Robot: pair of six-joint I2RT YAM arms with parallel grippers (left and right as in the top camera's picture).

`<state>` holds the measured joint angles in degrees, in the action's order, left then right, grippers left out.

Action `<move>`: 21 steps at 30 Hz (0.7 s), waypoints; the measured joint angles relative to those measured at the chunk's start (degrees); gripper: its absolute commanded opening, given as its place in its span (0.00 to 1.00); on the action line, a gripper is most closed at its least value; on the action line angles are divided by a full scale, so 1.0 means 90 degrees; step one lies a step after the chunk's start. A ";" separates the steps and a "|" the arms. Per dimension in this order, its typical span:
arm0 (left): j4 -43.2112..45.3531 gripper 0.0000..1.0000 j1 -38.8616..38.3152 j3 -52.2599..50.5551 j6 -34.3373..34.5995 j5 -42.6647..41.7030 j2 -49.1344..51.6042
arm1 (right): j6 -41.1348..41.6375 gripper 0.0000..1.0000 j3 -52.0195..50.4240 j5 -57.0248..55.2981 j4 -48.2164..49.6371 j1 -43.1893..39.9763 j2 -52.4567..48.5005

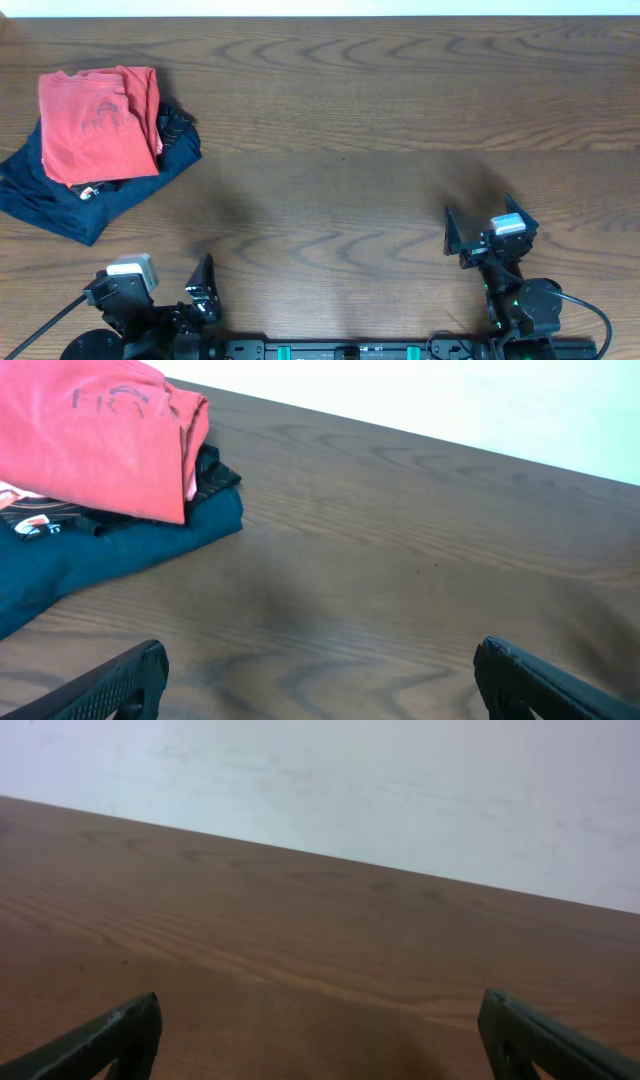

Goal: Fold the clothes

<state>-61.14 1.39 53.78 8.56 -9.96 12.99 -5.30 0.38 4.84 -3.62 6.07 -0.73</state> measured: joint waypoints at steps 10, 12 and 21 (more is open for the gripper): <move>0.1722 0.98 0.0000 -0.1875 -0.0007 0.0153 -0.0413 | 0.0000 0.99 0.0000 0.0000 -0.0002 0.0000 0.0000; 0.2421 0.98 0.0000 -0.2562 -0.0007 0.0151 -0.0777 | -0.0002 0.99 0.0000 -0.0002 -0.0002 0.0000 0.0000; 0.5170 0.98 -0.0044 -0.4629 -0.0034 0.0347 -0.1360 | -0.0019 0.99 0.0000 -0.0024 -0.0005 0.0000 0.0000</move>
<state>-14.61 0.99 12.12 8.25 -6.83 0.75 -5.48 0.38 4.62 -3.66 6.07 -0.73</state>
